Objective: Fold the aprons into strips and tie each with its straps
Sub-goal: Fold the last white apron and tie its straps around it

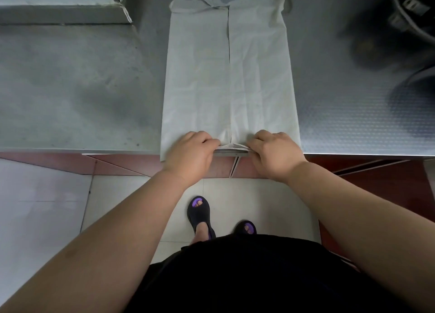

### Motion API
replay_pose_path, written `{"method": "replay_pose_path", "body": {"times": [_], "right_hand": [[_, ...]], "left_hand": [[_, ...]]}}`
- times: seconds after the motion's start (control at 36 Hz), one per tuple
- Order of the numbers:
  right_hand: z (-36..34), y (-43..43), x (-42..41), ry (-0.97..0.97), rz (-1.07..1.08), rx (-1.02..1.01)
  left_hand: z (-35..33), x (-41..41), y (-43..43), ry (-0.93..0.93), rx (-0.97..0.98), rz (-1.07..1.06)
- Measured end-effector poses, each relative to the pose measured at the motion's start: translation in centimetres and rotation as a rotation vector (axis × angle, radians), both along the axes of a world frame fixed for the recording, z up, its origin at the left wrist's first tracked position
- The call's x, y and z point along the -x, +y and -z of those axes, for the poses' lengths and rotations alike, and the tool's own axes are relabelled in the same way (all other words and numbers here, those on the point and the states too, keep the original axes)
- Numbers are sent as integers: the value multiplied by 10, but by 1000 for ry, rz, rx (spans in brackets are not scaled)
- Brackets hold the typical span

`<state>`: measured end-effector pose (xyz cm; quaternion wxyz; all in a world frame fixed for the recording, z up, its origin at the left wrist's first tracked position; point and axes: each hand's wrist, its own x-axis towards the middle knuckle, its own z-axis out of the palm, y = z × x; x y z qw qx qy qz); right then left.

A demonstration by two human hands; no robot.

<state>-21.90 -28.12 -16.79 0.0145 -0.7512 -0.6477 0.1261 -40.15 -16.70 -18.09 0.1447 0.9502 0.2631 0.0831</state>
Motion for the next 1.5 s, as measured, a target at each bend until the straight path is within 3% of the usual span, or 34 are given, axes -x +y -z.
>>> {"method": "replay_pose_path", "body": {"times": [0.14, 0.25, 0.33, 0.64, 0.83, 0.94, 1.03, 1.22, 1.5], "right_hand": [[-23, 24, -13, 167, 102, 155], [-28, 36, -24, 244, 185, 285], [-25, 43, -30, 210, 178, 345], [-27, 51, -38, 71, 298, 405], [-26, 55, -39, 88, 342, 405], [-25, 57, -42, 131, 355, 411], [-24, 56, -42, 146, 378, 398], [-30, 40, -42, 285, 418, 309], [-21, -3, -65, 456, 702, 76]], "left_hand": [[-25, -18, 28, 256, 290, -99], [-31, -27, 48, 287, 465, -156], [-33, -31, 56, 326, 493, -137], [-31, -36, 64, 383, 439, -117], [-38, -49, 65, 506, 285, -215], [-43, -57, 57, 408, 32, 27], [-42, -61, 41, 437, 31, 179], [-24, -61, 12, 273, 296, -215], [-15, -77, -14, 386, 41, -417]]}}
